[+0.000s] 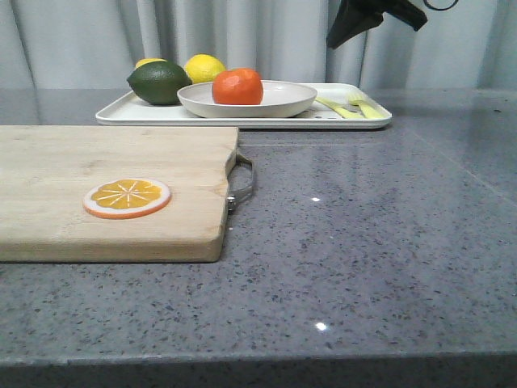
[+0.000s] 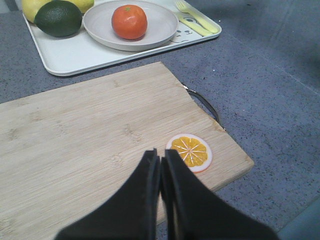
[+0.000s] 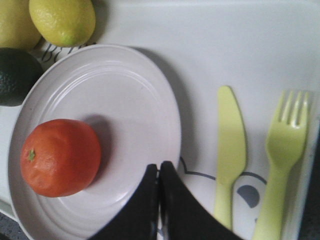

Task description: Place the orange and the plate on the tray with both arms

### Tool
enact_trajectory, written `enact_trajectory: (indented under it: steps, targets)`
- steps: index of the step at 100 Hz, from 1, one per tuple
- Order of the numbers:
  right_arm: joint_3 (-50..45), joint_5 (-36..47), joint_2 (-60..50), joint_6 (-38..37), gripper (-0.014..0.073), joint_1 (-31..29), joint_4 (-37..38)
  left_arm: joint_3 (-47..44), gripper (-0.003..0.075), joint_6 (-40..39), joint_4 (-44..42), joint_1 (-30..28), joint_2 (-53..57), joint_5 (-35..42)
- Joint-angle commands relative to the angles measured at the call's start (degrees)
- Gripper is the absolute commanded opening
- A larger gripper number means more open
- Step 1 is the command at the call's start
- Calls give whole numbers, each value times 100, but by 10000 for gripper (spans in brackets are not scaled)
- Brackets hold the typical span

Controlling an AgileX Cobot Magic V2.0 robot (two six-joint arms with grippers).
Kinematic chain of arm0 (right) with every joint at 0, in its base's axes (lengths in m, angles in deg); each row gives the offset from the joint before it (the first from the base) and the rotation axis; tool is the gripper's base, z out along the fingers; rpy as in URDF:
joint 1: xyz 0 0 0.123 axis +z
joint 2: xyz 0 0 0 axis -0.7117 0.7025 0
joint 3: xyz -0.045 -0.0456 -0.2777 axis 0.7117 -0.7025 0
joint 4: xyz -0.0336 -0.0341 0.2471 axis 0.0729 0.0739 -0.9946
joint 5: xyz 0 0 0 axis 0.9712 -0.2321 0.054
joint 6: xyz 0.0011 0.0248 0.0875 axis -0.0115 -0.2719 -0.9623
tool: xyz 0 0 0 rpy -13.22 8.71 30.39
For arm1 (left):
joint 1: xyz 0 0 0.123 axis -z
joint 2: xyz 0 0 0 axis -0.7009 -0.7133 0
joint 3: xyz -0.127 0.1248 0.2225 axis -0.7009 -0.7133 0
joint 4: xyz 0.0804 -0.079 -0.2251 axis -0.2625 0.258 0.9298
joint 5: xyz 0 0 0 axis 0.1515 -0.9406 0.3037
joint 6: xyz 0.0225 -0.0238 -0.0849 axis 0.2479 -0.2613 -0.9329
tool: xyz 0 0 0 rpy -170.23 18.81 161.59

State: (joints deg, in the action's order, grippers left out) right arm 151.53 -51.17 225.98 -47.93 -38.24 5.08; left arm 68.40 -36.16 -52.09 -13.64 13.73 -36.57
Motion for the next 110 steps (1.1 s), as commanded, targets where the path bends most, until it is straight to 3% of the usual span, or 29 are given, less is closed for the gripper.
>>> enact_trajectory:
  steps: [1, 40, 110]
  targets:
    - [212, -507, -530, -52, -67, -38, 65, 143, -19, -53, 12, -19, -36, 475]
    - [-90, -518, -1240, -31, -69, 48, 113, 143, -19, -53, 12, -19, -36, 475]
    - [-2865, -476, -3453, 423, -69, 95, 785, 143, -19, -53, 85, -19, -36, 450]
